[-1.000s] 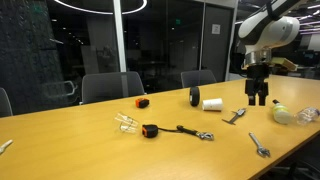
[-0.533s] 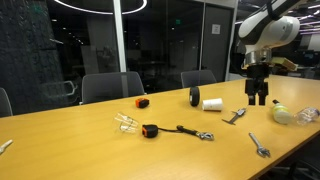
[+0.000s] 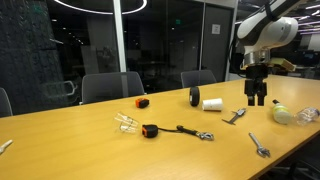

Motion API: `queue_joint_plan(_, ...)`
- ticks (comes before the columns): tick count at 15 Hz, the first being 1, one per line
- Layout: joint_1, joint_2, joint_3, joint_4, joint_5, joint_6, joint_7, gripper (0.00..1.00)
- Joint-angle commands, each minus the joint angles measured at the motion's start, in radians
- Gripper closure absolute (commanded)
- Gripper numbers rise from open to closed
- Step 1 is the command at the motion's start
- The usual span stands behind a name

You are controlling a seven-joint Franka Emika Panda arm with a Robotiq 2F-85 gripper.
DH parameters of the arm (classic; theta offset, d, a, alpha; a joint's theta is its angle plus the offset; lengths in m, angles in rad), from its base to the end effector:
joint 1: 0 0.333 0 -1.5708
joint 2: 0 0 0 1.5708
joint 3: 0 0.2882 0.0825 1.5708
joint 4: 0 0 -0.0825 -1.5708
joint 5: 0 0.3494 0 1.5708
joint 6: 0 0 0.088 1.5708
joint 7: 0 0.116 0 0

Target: Pick up the white cup, put the clear cup inside the white cup

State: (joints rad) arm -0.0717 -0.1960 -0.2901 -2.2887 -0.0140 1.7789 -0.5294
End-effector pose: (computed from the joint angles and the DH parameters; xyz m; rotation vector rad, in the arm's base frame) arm 0.3894 -0.1497 0.3881 -2.9258 -0.2744 0.4038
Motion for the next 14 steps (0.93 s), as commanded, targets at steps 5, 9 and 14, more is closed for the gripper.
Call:
queue_joint_plan(5,-0.001,0.016,0.071,0.113,-0.063,0.082,-0.162,0.00)
queue_joint_plan(9,0.008,0.066,0.097,0.211,-0.086,0.154,-0.294,0.00)
queue_joint_plan(14,-0.001,0.209,0.109,0.309,-0.050,0.363,-0.527,0.00)
